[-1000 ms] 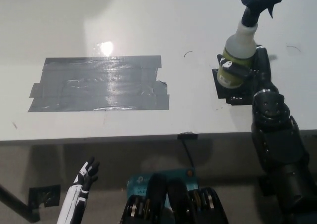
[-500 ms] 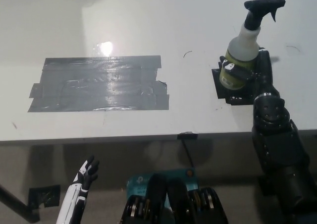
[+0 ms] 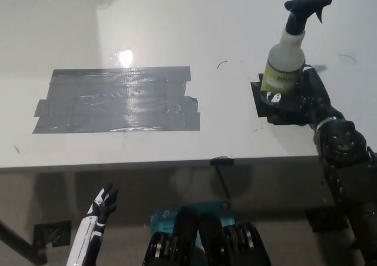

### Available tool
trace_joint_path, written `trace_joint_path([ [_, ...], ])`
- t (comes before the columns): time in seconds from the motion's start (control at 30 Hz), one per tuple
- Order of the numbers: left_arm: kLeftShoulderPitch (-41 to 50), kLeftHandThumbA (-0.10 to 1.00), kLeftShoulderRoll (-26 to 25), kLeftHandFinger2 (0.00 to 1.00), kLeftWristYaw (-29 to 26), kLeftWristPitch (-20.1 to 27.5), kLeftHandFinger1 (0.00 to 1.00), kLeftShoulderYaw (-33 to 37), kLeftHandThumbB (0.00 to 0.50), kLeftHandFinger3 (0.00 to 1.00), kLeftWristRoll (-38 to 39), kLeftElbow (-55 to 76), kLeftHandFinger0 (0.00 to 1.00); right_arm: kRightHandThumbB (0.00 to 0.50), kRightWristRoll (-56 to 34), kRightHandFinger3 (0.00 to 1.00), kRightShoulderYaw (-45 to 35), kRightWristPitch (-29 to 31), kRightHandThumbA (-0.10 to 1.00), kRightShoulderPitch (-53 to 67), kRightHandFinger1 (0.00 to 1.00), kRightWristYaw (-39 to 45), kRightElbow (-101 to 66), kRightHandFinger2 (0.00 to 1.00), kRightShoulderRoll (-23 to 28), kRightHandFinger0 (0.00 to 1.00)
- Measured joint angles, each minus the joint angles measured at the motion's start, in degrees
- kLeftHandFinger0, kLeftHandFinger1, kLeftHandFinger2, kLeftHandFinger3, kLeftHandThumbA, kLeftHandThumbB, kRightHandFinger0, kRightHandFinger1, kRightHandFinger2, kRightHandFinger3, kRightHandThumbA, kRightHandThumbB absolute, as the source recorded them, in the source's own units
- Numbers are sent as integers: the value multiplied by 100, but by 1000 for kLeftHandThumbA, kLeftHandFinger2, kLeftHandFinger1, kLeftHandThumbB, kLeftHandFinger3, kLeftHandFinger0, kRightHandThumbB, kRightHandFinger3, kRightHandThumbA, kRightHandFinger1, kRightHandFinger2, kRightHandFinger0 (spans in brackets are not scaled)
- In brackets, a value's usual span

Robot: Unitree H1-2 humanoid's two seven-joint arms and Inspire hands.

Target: A person hands a spray bottle to the robot which it grabs with its right hand and places on the black spot infront of it on the table

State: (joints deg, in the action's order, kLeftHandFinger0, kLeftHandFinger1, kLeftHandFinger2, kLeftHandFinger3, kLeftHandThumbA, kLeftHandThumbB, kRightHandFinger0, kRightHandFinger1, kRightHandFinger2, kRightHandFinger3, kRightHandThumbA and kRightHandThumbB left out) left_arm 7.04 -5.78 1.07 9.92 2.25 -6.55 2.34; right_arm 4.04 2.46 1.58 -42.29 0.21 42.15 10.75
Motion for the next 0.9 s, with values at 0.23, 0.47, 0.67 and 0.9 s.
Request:
trace_joint_path([
  [0.23, 0, 1000, -1, 1000, 0, 0, 1000, 0, 0, 1000, -3, 0, 1000, 500, -171, 1000, -88, -39, 885, 290, 1000, 328, -424, 1000, 109, 1000],
  [0.47, -20, 1000, -14, 1000, 0, 1, 1000, -5, 0, 1000, -3, 0, 1000, 500, -396, 1000, -337, -158, 888, 904, 1000, 628, -1365, 1000, 377, 1000],
  [0.67, -32, 1000, -13, 1000, -1, 1, 1000, -11, 3, 1000, -3, -3, 1000, 500, -626, 1000, -605, -422, 847, 1616, 1000, 827, -2763, 1000, 673, 1000],
  [0.9, -60, 1000, -13, 1000, -1, 1, 1000, -19, 13, 1000, -3, -11, 1000, 470, -974, 1000, -904, -701, 1000, 2480, 1000, 955, -4211, 1000, 753, 1000],
])
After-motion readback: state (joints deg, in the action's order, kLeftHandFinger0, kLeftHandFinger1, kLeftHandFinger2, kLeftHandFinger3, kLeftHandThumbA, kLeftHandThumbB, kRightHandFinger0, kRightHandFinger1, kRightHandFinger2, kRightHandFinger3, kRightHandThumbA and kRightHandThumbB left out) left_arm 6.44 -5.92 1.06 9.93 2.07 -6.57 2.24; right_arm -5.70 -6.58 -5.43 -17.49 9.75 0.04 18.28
